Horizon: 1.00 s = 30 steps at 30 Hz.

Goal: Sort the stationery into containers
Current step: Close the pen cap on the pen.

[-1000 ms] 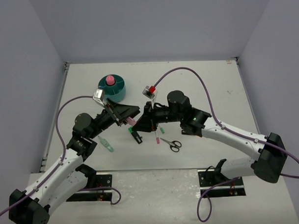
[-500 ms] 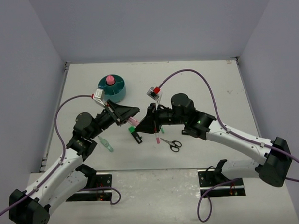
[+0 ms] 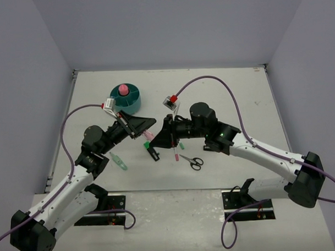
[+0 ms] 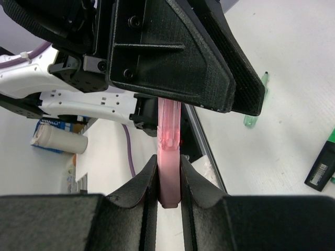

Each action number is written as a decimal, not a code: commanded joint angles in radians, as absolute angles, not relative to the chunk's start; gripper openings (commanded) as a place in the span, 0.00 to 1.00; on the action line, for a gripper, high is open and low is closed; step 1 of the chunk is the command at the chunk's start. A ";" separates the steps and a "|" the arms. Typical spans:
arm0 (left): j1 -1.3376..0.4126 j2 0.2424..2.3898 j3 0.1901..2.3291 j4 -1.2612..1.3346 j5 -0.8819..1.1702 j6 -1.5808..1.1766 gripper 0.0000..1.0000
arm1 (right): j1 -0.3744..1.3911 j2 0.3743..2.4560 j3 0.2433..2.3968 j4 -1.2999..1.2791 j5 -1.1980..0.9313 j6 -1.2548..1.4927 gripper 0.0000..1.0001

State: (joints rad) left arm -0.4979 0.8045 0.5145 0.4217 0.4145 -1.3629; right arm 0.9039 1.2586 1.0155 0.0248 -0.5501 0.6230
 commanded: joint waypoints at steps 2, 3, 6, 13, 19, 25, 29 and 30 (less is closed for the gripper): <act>-0.505 0.753 0.564 0.436 0.416 -1.295 0.01 | 0.900 1.300 1.129 0.055 -0.525 0.650 0.00; -0.504 0.749 0.564 0.437 0.415 -1.285 0.01 | 0.899 1.307 1.146 0.056 -0.527 0.663 0.00; -0.505 0.739 0.554 0.459 0.421 -1.251 0.02 | 0.899 1.328 1.190 0.060 -0.537 0.708 0.00; -0.516 0.734 0.523 0.512 0.430 -1.213 0.04 | 0.900 1.397 1.305 0.068 -0.557 0.768 0.00; -0.518 0.719 0.568 0.399 0.429 -1.108 0.22 | 0.900 1.417 1.278 0.127 -0.629 0.719 0.00; -0.518 0.717 0.776 0.155 0.390 -0.889 0.76 | 0.899 1.313 1.095 0.221 -0.600 0.663 0.00; -0.518 0.697 0.862 0.035 0.310 -0.803 0.99 | 0.900 1.283 1.071 0.197 -0.589 0.637 0.00; -0.517 0.692 0.900 -0.007 0.262 -0.778 1.00 | 0.900 1.274 1.061 0.189 -0.588 0.628 0.00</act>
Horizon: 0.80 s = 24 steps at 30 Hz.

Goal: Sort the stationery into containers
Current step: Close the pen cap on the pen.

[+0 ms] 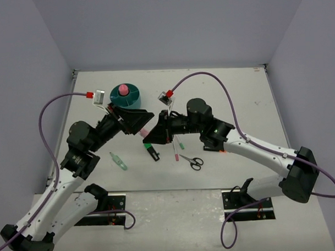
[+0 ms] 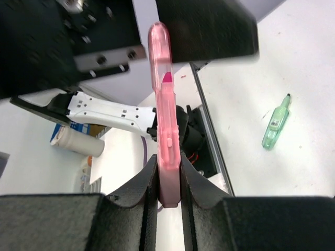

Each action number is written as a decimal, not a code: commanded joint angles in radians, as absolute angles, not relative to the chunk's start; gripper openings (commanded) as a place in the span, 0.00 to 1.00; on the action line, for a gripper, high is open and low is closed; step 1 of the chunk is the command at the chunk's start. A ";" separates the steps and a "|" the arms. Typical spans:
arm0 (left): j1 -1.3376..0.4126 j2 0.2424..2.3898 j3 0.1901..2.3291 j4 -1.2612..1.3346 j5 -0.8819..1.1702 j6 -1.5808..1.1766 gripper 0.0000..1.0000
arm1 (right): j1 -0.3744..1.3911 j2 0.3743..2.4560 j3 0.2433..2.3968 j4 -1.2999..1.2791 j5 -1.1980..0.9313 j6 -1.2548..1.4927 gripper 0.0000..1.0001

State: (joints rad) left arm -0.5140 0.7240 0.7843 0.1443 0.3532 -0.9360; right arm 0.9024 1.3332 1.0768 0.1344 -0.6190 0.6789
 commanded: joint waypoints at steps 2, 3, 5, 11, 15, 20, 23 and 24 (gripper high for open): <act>-0.517 0.687 0.961 -0.089 0.186 -0.740 1.00 | 0.900 1.252 1.048 0.189 -0.585 0.617 0.00; -0.517 0.690 0.979 -0.114 0.164 -0.726 1.00 | 0.899 1.239 1.039 0.190 -0.579 0.611 0.00; -0.517 0.694 0.992 -0.138 0.147 -0.708 1.00 | 0.900 1.216 1.020 0.188 -0.561 0.601 0.00; -0.517 0.705 0.904 -0.062 0.218 -0.750 0.96 | 0.900 1.142 1.010 0.180 -0.528 0.574 0.00; -0.516 0.691 0.867 -0.062 0.174 -0.769 0.93 | 0.900 1.118 1.033 0.092 -0.481 0.541 0.00; -0.517 0.640 0.812 0.040 0.228 -0.788 0.80 | 0.899 1.081 1.022 0.063 -0.462 0.510 0.00; -0.517 0.641 0.774 0.211 0.326 -0.812 0.68 | 0.899 1.068 1.014 0.068 -0.475 0.507 0.00; -0.517 0.647 0.757 0.264 0.374 -0.825 0.60 | 0.900 1.063 1.015 0.072 -0.479 0.508 0.00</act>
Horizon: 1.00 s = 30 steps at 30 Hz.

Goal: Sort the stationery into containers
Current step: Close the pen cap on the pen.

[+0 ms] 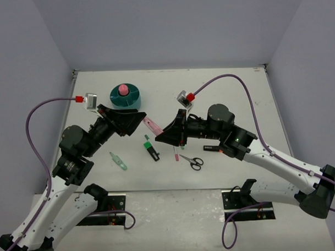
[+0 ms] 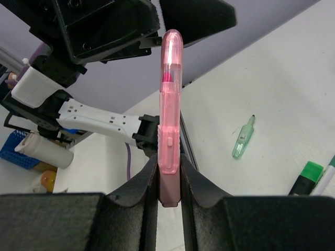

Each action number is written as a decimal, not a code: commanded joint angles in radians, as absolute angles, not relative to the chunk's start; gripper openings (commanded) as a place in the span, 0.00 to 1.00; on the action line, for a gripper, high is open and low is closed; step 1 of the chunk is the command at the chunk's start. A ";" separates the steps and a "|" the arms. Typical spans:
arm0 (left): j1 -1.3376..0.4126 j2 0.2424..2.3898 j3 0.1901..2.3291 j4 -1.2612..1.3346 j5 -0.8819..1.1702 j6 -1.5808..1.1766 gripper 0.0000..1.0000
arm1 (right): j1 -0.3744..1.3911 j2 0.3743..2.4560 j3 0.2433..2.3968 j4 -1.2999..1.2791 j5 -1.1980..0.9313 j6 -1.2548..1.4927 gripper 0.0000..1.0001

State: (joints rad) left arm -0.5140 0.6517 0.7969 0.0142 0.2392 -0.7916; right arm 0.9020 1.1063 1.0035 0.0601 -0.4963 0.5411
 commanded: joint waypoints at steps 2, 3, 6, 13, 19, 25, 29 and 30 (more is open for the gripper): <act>-0.516 0.675 0.736 0.323 0.429 -0.847 0.49 | 0.900 1.058 1.018 0.074 -0.488 0.509 0.00; -0.516 0.688 0.726 0.348 0.460 -0.860 0.42 | 0.900 1.054 1.020 0.075 -0.490 0.511 0.00; -0.517 0.720 0.687 0.445 0.521 -0.907 0.32 | 0.899 1.041 1.022 0.080 -0.500 0.515 0.00; -0.517 0.773 0.646 0.619 0.618 -0.959 0.13 | 0.899 1.032 1.030 0.069 -0.513 0.527 0.00; -0.517 0.809 0.621 0.697 0.667 -0.996 0.00 | 0.899 1.040 1.038 0.110 -0.459 0.553 0.00; -0.529 0.805 0.542 0.722 0.648 -1.021 0.00 | 0.900 1.068 1.095 0.211 -0.398 0.602 0.00; -0.560 0.810 0.503 0.742 0.631 -1.021 0.00 | 0.899 1.177 1.241 0.232 -0.450 0.616 0.00; -0.568 0.811 0.502 0.742 0.634 -1.016 0.00 | 0.899 1.201 1.277 0.212 -0.458 0.609 0.00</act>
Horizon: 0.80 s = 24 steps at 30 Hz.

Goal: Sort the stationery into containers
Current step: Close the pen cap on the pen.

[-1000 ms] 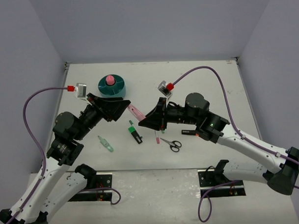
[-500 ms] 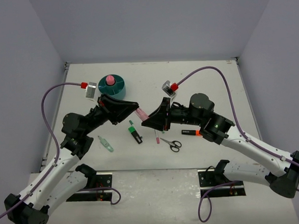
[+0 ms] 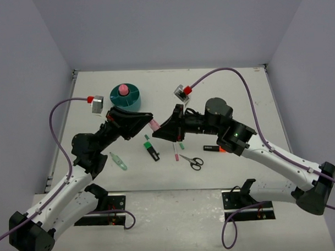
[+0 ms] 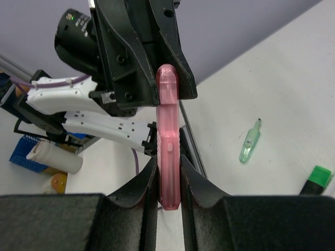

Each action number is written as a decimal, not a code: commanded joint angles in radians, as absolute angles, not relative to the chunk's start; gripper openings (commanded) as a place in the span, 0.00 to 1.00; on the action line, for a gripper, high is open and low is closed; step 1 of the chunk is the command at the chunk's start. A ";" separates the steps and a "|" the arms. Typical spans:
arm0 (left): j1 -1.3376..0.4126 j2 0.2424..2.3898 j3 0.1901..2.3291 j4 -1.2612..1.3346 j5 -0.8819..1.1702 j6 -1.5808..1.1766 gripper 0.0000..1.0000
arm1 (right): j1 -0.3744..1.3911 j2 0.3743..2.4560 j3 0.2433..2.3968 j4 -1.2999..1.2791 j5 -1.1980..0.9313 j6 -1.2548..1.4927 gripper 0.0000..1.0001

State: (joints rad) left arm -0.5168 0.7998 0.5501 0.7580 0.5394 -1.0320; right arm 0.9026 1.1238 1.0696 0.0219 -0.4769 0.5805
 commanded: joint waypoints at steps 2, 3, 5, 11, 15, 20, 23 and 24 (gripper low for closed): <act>-0.587 0.813 0.500 0.739 0.634 -1.004 0.00 | 0.900 1.253 1.354 0.186 -0.479 0.596 0.00; -0.596 0.817 0.502 0.732 0.638 -0.995 0.00 | 0.900 1.289 1.414 0.147 -0.491 0.578 0.00; -0.600 0.817 0.495 0.730 0.659 -0.992 0.00 | 0.900 1.327 1.480 0.081 -0.500 0.552 0.00; -0.595 0.748 0.557 0.516 0.595 -0.873 0.00 | 0.899 1.292 1.457 -0.024 -0.479 0.422 0.00; -0.590 0.719 0.677 0.308 0.516 -0.750 0.00 | 0.879 1.204 1.306 -0.039 -0.446 0.352 0.00; -0.573 0.735 0.764 0.229 0.521 -0.711 0.00 | 0.832 1.136 1.212 -0.125 -0.556 0.276 0.00; -0.571 0.762 0.788 0.263 0.595 -0.695 0.00 | 0.830 1.143 1.265 -0.272 -0.693 0.146 0.00; -0.571 0.770 0.790 0.280 0.627 -0.695 0.00 | 0.830 1.151 1.281 -0.318 -0.727 0.115 0.00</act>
